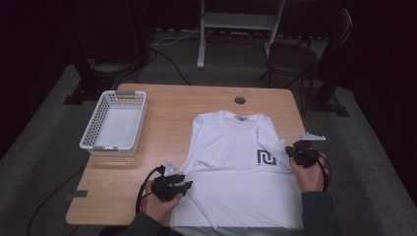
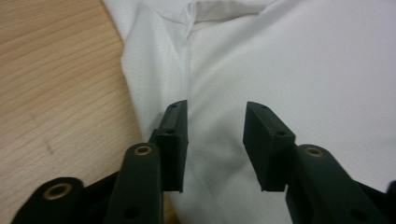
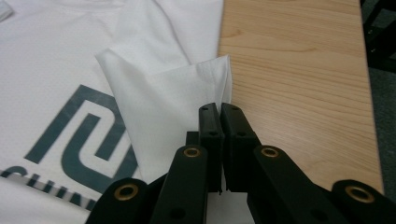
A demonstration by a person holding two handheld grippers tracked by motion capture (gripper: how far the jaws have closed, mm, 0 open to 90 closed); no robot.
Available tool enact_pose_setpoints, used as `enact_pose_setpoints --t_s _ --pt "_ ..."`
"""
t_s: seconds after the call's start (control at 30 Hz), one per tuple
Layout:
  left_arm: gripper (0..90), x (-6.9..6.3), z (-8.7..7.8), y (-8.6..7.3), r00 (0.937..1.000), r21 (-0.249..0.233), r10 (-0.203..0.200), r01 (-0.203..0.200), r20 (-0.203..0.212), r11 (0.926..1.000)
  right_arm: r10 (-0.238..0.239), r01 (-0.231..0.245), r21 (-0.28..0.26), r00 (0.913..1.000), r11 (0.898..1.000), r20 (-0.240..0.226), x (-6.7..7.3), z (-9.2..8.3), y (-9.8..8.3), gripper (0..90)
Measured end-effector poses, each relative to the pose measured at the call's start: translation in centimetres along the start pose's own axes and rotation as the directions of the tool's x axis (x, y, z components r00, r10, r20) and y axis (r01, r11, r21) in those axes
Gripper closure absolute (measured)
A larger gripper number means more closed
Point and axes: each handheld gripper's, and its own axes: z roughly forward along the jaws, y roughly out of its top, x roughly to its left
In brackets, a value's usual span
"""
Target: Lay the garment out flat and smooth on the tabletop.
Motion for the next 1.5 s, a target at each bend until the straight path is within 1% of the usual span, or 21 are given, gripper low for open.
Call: enact_pose_setpoints --t_s 0.07,0.27,0.3,0.33,0.37,0.43,0.57,0.93,1.0,1.1,1.2,1.3,1.4,1.5 --pt "60.2 0.0 0.0 0.0 1.0000 0.002 0.001 -0.001 -0.001 1.0000 0.011 -0.011 -0.002 0.9999 1.000 0.011 -0.5 -0.2 -0.3 87.6" --pt "60.2 0.0 0.1 0.1 1.0000 -0.003 0.002 -0.002 -0.001 1.0000 0.018 -0.018 -0.001 0.9995 1.000 0.027 -1.3 -0.5 -0.5 87.6" --pt "60.1 -0.1 0.1 0.0 1.0000 -0.007 0.002 -0.002 0.003 1.0000 0.016 -0.016 -0.003 0.9994 1.000 0.030 -1.5 -0.6 -0.6 87.6" --pt "59.5 -0.1 0.2 0.0 1.0000 -0.013 0.002 -0.002 0.007 0.9999 0.024 -0.024 -0.002 0.9992 1.000 0.033 -1.6 -0.7 -0.6 87.6" --pt "59.1 -0.2 0.2 0.0 0.9999 -0.014 0.013 -0.013 0.003 0.9998 0.027 -0.027 -0.004 0.9990 1.000 0.036 -1.8 -0.8 -0.6 87.6" --pt "58.1 -0.3 0.3 0.0 0.9999 -0.016 0.016 -0.016 0.001 0.9997 0.036 -0.036 -0.003 0.9984 0.999 0.043 -2.4 -1.0 -0.7 87.6" --pt "58.0 -0.4 0.3 -0.1 0.9997 -0.030 0.024 -0.024 -0.001 0.9993 0.043 -0.043 -0.005 0.9980 0.999 0.047 -2.7 -1.1 -0.8 87.6" --pt "57.5 -0.4 0.4 -0.3 0.9993 -0.038 0.037 -0.037 0.000 0.9986 0.050 -0.050 -0.007 0.9973 0.999 0.053 -3.1 -1.2 -1.1 87.5" --pt "57.1 -0.4 0.4 -0.3 0.9993 -0.041 0.038 -0.038 0.001 0.9985 0.051 -0.051 -0.007 0.9973 0.999 0.054 -3.1 -1.2 -1.1 87.5" --pt "56.7 -0.4 0.4 -0.5 0.9996 -0.058 0.027 -0.027 0.007 0.9980 0.051 -0.051 -0.005 0.9970 0.999 0.058 -3.2 -1.1 -1.2 87.5" --pt "56.5 -0.3 0.4 -0.5 0.9995 -0.059 0.031 -0.031 0.010 0.9978 0.050 -0.050 -0.002 0.9968 0.999 0.062 -3.4 -1.0 -1.4 87.5" --pt "56.5 -0.4 0.4 -0.6 0.9993 -0.062 0.036 -0.036 0.002 0.9974 0.059 -0.059 -0.003 0.9961 0.998 0.066 -3.6 -1.1 -1.5 87.5" --pt "56.4 -0.3 0.4 -0.7 0.9994 -0.071 0.034 -0.033 0.007 0.9970 0.075 -0.075 -0.009 0.9948 0.997 0.069 -3.9 -1.2 -1.7 87.5" --pt "56.0 -0.4 0.4 -0.7 0.9994 -0.070 0.035 -0.035 0.007 0.9970 0.082 -0.082 -0.011 0.9938 0.997 0.075 -4.2 -1.4 -2.0 87.5"
